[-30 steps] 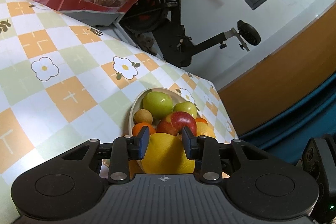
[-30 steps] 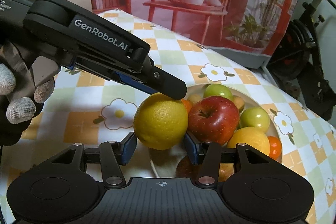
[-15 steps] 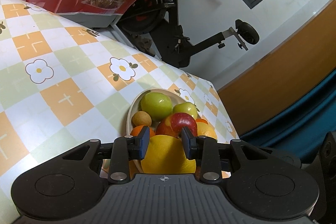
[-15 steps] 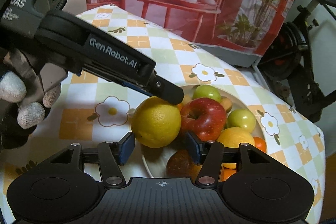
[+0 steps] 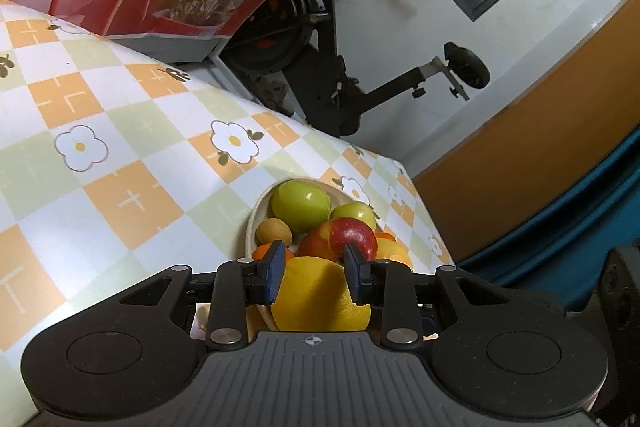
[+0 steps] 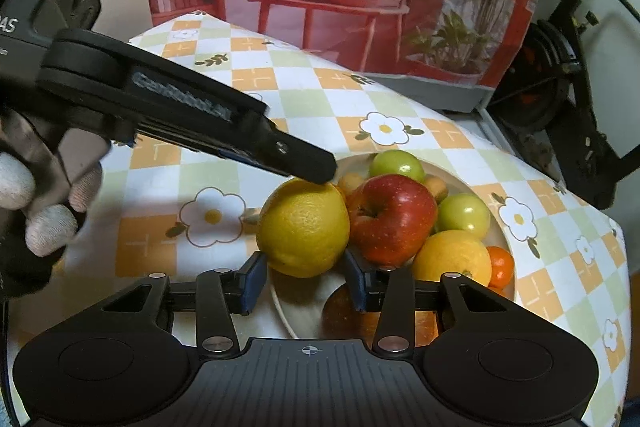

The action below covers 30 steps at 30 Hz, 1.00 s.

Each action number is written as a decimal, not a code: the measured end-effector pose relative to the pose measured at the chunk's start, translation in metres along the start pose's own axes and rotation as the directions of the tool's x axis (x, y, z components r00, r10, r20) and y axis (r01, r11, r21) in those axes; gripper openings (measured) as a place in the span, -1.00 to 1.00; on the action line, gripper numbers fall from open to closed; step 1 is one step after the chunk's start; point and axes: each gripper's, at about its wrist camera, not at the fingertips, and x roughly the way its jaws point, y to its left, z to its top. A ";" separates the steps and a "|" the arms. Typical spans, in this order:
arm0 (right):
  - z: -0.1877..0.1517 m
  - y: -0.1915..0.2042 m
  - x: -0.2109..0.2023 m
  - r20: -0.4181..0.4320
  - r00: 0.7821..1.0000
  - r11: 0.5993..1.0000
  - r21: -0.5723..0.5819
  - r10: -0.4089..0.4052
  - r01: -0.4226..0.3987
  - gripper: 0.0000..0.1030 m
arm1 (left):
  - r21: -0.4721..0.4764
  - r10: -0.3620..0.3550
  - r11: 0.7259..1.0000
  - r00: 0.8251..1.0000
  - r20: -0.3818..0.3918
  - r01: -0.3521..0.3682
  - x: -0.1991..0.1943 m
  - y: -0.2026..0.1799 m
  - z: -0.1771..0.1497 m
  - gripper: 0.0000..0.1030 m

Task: Organize fruits
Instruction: 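Lower the lemon onto the plate beside the red apple and open both grippers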

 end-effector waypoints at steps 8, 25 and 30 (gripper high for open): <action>0.001 0.001 0.003 -0.008 1.000 1.000 0.002 -0.003 0.003 -0.24 | -0.027 0.030 0.999 0.999 -0.015 -0.031 -0.006 0.016 -0.001 -0.51; 0.002 0.004 0.002 -0.014 1.000 1.000 -0.005 -0.021 0.021 -0.21 | 0.023 0.074 0.997 0.997 0.013 -0.074 -0.008 0.004 -0.004 -0.52; -0.001 0.005 -0.004 -0.005 1.000 1.000 -0.010 -0.017 0.017 -0.18 | 0.016 0.080 0.997 0.996 0.034 -0.080 -0.015 0.006 -0.004 -0.50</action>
